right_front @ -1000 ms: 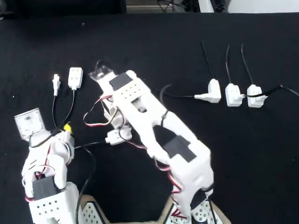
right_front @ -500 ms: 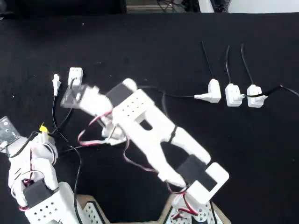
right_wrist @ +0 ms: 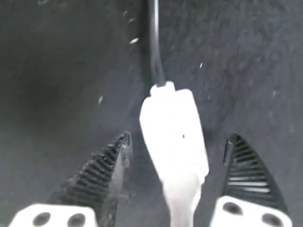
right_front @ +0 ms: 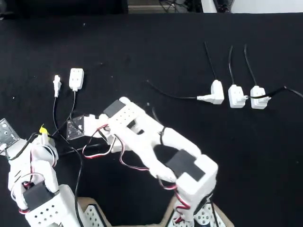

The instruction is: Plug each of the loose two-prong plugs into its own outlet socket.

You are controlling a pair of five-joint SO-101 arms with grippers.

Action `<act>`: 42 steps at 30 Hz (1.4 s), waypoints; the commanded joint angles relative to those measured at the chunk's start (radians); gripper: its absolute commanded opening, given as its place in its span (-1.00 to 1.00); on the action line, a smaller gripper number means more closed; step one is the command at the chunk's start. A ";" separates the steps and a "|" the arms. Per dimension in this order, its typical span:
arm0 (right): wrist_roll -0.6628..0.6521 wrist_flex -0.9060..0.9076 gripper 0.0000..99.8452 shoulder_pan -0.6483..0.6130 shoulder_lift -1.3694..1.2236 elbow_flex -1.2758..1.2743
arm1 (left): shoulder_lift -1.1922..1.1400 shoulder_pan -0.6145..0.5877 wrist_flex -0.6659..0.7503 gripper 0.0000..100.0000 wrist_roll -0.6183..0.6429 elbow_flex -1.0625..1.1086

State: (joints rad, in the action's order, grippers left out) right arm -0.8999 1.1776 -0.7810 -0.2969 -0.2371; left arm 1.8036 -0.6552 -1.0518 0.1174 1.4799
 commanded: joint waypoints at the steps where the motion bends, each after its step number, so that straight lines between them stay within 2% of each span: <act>1: -0.006 -0.054 -0.44 -0.008 -0.025 0.010 | 0.002 -0.008 0.002 -0.62 0.014 -0.056; 3: -0.003 -0.040 -0.62 -0.006 -0.030 0.021 | 0.002 -0.008 0.002 -0.62 0.014 -0.056; 5: 0.023 -0.020 -0.95 0.015 -0.030 0.039 | 0.002 -0.008 0.002 -0.62 0.014 -0.056; 6: 0.064 -0.015 -0.98 0.031 -0.030 0.056 | 0.002 -0.008 0.002 -0.62 0.014 -0.056; 7: 0.114 0.008 -0.91 0.060 -0.030 0.076 | 0.002 -0.008 0.002 -0.62 0.015 -0.056; 9: 0.181 0.069 -0.99 0.121 -0.018 0.122 | 0.002 -0.008 0.002 -0.62 0.015 -0.056; 11: 0.233 0.155 -0.98 0.206 0.024 0.173 | 0.002 -0.008 0.002 -0.62 0.015 -0.056; 13: 0.341 0.230 -0.98 0.293 0.084 0.234 | 0.002 -0.008 0.003 -0.62 0.015 -0.054; 17: 0.620 0.359 -0.98 0.528 0.170 0.423 | 0.002 0.033 0.003 -0.62 0.015 -0.054; 20: 0.706 0.373 -0.97 0.694 0.139 0.585 | 0.002 0.058 -0.003 -0.62 0.012 -0.054; 23: 0.735 0.370 -0.98 0.778 0.041 0.716 | 0.002 0.059 0.000 -0.62 0.011 -0.044; 29: 0.779 0.374 -0.98 0.836 -0.246 0.986 | 0.002 0.059 0.003 -0.62 0.011 -0.033; 33: 0.786 0.382 -0.98 0.859 -0.452 1.194 | 0.002 0.061 0.003 -0.62 0.011 -0.033; 42: 0.786 0.523 -0.98 0.891 -0.822 1.601 | 0.002 0.061 -0.002 -0.62 0.011 -0.033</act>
State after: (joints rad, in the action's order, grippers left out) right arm -0.1250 1.6809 0.0706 -1.0702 1.2052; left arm 1.8036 -0.6061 -1.0518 0.1220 1.4799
